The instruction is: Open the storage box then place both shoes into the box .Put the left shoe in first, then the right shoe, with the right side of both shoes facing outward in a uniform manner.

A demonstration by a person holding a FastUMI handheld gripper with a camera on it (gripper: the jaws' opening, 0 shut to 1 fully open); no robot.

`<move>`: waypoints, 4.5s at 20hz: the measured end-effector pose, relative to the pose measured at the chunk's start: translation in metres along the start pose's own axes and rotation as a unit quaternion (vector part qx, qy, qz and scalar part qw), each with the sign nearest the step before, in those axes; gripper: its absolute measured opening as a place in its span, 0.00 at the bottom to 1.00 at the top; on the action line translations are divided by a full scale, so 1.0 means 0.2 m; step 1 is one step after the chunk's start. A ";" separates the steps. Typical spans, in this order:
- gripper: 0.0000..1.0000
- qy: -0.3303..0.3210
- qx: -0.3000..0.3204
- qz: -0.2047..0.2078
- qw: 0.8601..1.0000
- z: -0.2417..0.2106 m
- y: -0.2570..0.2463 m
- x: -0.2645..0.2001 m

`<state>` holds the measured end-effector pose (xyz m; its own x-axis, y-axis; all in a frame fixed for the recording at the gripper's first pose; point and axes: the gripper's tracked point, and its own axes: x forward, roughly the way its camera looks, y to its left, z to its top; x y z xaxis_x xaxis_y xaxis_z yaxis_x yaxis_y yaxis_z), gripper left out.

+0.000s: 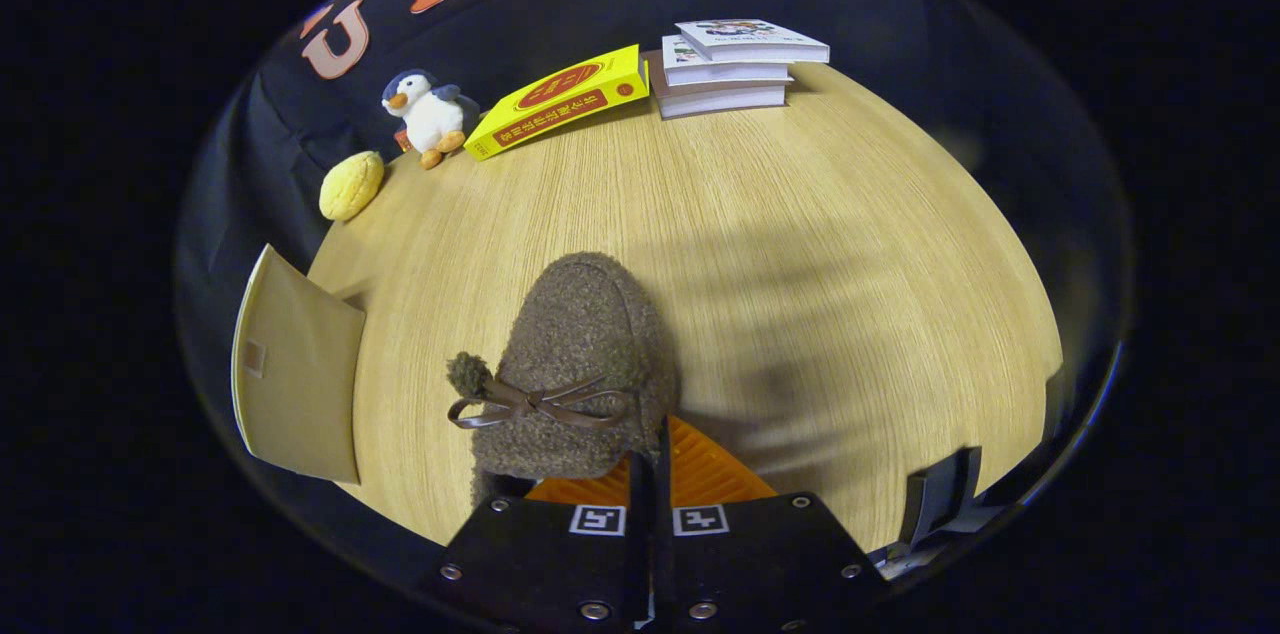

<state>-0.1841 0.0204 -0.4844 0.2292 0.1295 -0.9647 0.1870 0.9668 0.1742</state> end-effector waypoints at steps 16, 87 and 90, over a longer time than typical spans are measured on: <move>0.03 -0.038 -0.075 0.028 0.996 0.19 1.03 -0.45; 0.87 -0.560 -0.080 0.056 0.823 1.32 0.52 -1.99; 0.87 -0.567 -0.078 0.056 0.818 1.32 0.47 -2.01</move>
<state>-0.0070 0.0010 -0.0277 0.9919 0.0163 -0.1261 0.0011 0.9906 0.1367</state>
